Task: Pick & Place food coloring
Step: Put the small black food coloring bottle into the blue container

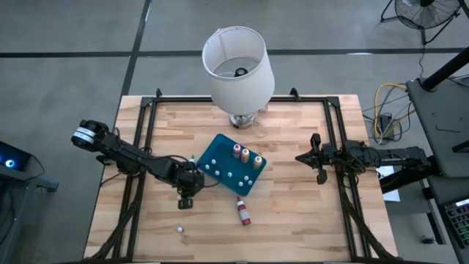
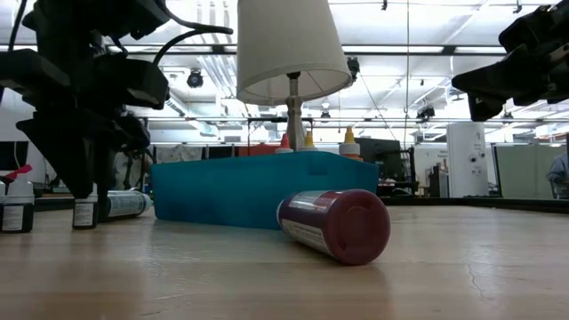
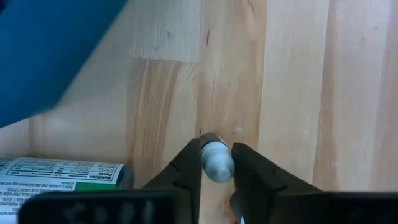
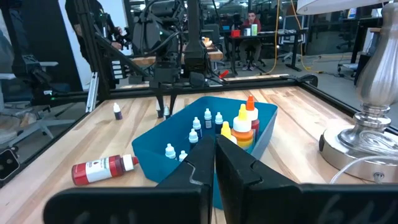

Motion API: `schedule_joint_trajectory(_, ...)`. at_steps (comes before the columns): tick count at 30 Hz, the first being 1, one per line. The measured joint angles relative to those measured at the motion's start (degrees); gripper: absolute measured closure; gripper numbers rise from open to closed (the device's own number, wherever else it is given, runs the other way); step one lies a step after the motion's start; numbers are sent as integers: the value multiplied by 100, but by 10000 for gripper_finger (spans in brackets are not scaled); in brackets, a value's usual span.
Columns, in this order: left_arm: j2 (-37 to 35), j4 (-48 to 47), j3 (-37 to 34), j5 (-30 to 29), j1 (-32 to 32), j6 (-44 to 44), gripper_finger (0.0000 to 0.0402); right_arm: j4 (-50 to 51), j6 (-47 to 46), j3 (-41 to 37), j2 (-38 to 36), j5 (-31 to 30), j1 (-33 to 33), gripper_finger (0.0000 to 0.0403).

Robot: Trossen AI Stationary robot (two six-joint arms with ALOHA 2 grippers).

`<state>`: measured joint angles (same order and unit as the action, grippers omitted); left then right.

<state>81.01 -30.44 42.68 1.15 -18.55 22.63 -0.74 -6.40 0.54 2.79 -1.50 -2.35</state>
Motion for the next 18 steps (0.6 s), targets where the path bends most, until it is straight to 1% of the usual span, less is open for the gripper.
schedule_joint_trajectory(4, -2, 2, 4, 0, 7, 4, 369, -1, -1, 0, 0, -1, 2, 394)
schedule_joint_trajectory(9, 2, -93, 65, 5, 7, -5, 365, 1, -1, 0, 0, 0, 2, 394)
schedule_joint_trajectory(14, -18, -476, 409, 20, 43, -222, 363, -1, -1, 0, 0, -1, 0, 394)
schedule_joint_trajectory(18, -25, -874, 828, 16, 146, -524, 363, 0, -1, 0, 2, -1, 1, 394)
